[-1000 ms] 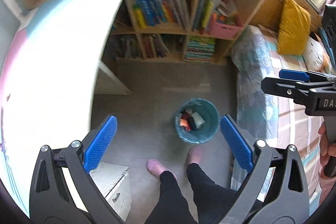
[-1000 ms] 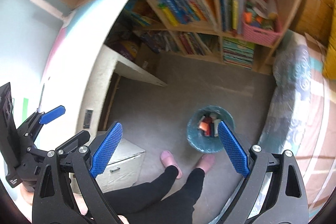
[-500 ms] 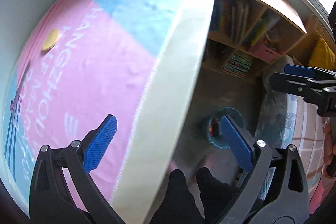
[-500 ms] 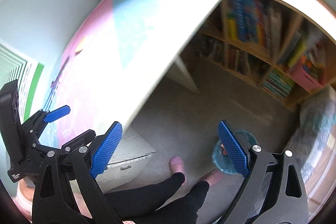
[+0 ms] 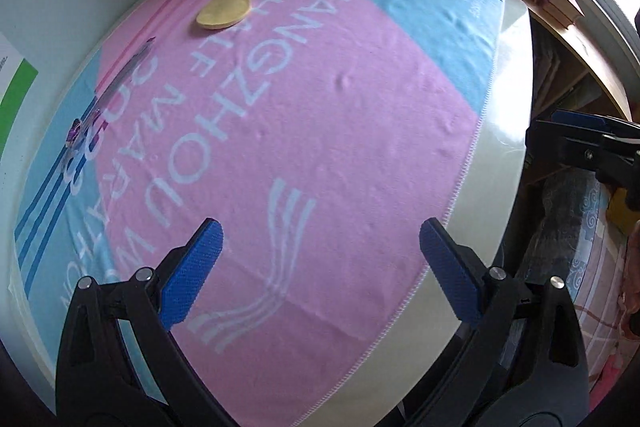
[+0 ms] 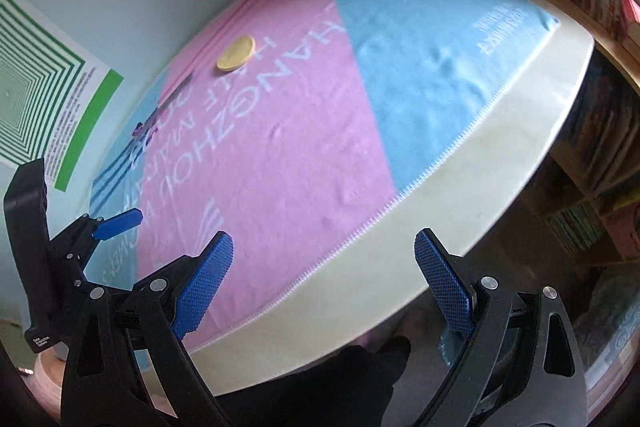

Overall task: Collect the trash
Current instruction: 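Move both open grippers back over the sponge and toothbrush package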

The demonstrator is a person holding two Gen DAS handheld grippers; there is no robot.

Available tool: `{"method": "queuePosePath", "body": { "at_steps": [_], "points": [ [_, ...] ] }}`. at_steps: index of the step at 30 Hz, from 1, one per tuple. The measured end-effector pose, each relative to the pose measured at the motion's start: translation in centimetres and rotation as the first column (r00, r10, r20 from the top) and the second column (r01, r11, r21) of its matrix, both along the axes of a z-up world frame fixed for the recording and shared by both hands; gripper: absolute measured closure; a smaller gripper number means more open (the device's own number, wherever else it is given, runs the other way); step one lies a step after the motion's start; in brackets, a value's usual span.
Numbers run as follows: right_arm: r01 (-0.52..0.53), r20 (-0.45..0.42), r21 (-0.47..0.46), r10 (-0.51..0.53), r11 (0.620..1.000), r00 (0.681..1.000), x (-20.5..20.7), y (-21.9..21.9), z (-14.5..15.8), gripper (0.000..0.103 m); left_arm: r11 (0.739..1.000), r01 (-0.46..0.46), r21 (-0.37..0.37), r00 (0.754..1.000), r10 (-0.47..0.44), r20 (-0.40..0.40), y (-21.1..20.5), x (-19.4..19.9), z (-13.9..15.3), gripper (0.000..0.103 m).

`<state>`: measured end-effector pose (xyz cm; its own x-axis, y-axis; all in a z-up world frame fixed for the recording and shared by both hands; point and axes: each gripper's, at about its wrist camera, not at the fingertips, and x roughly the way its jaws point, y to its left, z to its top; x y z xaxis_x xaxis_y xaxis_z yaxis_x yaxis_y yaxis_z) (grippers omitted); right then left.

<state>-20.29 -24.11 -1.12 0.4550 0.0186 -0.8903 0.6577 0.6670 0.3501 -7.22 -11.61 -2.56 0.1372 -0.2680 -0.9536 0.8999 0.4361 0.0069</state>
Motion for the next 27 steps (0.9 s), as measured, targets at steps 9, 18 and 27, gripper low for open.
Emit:
{"method": "queuePosePath", "body": {
  "at_steps": [9, 18, 27],
  "points": [
    [-0.217, -0.029, 0.012, 0.217, 0.976, 0.976, 10.4, -1.3, -1.7, 0.012, 0.984, -0.178, 0.005, 0.984, 0.178, -0.01, 0.1, 7.1, -0.4, 0.007],
    [-0.376, -0.032, 0.024, 0.376, 0.926, 0.926, 18.3, -3.9, -2.5, 0.011, 0.943, -0.333, 0.013, 0.943, 0.334, -0.013, -1.1, 12.6, -0.4, 0.007],
    [-0.483, -0.035, 0.034, 0.484, 0.875, 0.874, 24.6, -5.3, -3.3, 0.012, 0.9, -0.435, 0.022, 0.901, 0.435, 0.003, -2.1, 17.1, -0.4, 0.007]
  ]
}}
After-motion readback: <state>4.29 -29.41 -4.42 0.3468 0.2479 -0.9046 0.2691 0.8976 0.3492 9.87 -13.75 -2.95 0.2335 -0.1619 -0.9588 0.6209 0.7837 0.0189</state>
